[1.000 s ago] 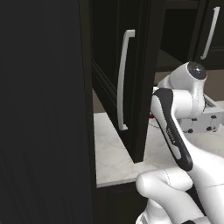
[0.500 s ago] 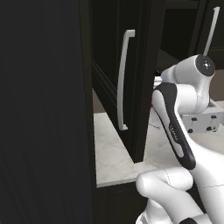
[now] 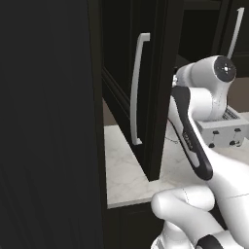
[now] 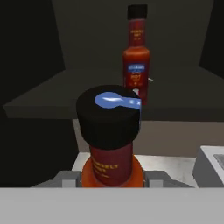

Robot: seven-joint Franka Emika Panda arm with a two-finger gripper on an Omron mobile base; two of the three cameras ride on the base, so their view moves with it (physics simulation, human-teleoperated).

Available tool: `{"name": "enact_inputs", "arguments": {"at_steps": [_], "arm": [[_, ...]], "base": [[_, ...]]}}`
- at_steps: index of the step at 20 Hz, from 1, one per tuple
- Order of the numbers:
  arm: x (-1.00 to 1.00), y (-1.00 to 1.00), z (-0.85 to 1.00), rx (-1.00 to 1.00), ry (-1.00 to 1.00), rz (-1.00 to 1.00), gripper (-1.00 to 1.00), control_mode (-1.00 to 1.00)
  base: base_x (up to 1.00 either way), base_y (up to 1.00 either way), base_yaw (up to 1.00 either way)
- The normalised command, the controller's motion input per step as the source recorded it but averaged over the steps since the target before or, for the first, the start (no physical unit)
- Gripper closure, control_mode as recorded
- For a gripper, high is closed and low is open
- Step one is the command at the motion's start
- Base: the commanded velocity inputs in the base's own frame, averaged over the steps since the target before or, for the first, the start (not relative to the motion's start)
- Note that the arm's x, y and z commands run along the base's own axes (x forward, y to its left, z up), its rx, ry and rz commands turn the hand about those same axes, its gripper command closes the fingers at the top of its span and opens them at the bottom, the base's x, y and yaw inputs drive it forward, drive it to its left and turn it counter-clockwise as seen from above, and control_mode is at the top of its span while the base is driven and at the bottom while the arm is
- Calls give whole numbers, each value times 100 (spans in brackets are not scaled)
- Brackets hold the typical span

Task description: Pick the condiment bottle and condiment bottle from the counter and place them in the cabinet.

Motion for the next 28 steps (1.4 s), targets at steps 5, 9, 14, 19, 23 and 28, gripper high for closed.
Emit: {"name": "enact_inputs", "arguments": {"at_steps": [5,9,14,19,23,28], "arm": [[5,0,48,0,0,0,100,-100],[23,0,32,0,-5,0,100,-100],[8,1,29,-1,-10,0,100,-100],[22,13,17,0,-5,0,100,-100],[28,19,7,-1,0,0,100,-100],[28,2,0,-1,0,0,100,-100]], "base": [[0,0,0],[0,0,0],[0,0,0],[0,0,0],[0,0,0],[0,0,0]]}}
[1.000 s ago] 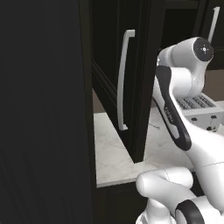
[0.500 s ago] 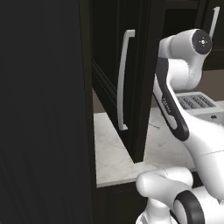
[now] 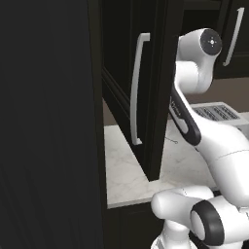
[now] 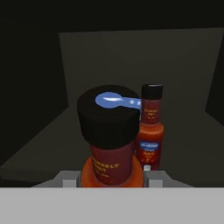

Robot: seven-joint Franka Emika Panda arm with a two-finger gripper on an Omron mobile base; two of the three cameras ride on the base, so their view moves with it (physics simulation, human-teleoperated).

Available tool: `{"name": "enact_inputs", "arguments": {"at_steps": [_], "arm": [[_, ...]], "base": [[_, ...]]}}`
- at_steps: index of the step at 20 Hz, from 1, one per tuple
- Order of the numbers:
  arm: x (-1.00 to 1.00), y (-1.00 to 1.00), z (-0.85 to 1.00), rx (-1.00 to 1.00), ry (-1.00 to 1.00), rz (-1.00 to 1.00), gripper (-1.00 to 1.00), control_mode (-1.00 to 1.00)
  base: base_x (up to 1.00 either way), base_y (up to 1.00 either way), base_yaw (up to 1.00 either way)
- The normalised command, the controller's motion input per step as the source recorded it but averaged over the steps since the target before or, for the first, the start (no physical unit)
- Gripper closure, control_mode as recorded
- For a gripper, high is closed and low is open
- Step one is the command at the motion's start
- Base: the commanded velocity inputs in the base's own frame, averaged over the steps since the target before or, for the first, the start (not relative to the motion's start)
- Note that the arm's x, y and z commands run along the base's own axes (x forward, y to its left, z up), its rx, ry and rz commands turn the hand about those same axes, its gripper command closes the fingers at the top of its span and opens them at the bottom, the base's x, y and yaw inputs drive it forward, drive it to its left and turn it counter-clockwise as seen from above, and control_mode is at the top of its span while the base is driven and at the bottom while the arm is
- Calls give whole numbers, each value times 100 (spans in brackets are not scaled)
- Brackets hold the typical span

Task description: Pick the condiment bottle and condiment bottle from the counter and place them in the cabinet.

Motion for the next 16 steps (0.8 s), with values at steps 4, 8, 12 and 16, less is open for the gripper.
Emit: {"name": "enact_inputs", "arguments": {"at_steps": [4,8,12,16], "arm": [[32,2,0,0,0,0,100,-100],[36,9,0,0,1,0,100,-100],[33,12,0,0,1,0,100,-100],[38,10,0,0,4,0,100,-100]], "base": [[0,0,0],[0,0,0],[0,0,0],[0,0,0]]}}
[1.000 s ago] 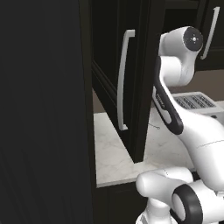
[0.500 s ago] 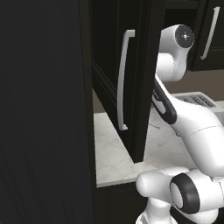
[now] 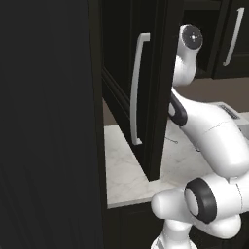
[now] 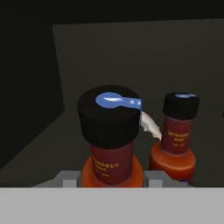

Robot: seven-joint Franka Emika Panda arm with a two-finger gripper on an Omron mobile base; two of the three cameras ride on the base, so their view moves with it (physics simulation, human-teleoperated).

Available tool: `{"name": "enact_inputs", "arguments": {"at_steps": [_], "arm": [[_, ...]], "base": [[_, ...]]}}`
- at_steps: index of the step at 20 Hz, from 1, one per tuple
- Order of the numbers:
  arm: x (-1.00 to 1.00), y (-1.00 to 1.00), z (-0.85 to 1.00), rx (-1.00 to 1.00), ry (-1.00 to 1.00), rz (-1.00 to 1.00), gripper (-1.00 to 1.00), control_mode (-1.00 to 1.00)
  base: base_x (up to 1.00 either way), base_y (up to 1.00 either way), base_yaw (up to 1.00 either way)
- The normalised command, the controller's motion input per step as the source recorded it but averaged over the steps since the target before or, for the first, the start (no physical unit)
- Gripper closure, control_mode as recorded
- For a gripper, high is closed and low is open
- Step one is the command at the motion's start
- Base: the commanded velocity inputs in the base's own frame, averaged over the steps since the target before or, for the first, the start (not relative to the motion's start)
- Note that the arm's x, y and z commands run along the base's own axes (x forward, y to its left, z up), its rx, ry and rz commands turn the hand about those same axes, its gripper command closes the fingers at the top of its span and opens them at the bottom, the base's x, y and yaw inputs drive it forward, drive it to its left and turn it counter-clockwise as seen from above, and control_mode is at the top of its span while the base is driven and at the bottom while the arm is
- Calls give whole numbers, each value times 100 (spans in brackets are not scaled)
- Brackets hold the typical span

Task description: Pick the condiment bottle and condiment bottle from the counter and place them in the cabinet.

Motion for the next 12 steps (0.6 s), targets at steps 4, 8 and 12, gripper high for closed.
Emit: {"name": "enact_inputs", "arguments": {"at_steps": [4,8,12], "arm": [[37,3,-7,0,6,0,100,-100],[29,8,-9,0,5,0,100,-100],[26,12,-6,0,4,0,100,-100]], "base": [[0,0,0],[0,0,0],[0,0,0]]}}
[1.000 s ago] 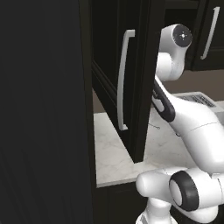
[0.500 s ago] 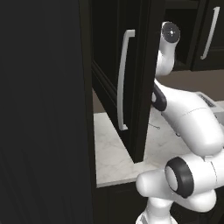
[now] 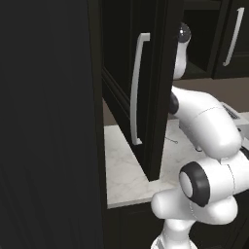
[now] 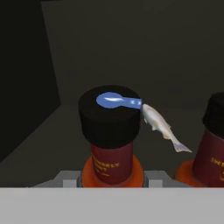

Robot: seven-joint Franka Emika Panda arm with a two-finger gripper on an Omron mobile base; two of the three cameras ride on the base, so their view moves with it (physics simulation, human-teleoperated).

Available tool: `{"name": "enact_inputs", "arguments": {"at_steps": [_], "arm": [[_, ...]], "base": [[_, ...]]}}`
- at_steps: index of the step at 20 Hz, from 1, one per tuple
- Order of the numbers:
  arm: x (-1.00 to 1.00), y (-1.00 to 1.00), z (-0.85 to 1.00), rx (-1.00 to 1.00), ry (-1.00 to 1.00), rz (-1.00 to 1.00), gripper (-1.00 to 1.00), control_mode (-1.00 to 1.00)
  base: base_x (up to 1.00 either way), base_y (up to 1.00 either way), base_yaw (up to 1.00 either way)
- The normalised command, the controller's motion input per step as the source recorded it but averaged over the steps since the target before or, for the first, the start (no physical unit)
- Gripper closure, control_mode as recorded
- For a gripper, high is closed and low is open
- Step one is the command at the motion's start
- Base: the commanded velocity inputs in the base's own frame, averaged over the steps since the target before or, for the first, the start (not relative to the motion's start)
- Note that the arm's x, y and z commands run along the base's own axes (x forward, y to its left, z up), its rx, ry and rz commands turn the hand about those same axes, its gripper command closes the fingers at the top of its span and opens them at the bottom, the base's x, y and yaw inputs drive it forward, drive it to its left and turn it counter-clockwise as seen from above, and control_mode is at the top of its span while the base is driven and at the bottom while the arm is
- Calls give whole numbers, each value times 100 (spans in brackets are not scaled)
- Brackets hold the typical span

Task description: Pick the condiment bottle and condiment bottle from the counter and place them in the cabinet.

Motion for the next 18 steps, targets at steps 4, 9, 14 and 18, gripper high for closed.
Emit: {"name": "enact_inputs", "arguments": {"at_steps": [4,9,14,18], "arm": [[25,10,-6,0,2,0,100,-100],[19,4,-9,0,1,0,100,-100],[11,1,-8,0,0,0,100,-100],[0,0,0,0,0,0,100,-100]], "base": [[0,0,0],[0,0,0],[0,0,0],[0,0,0]]}}
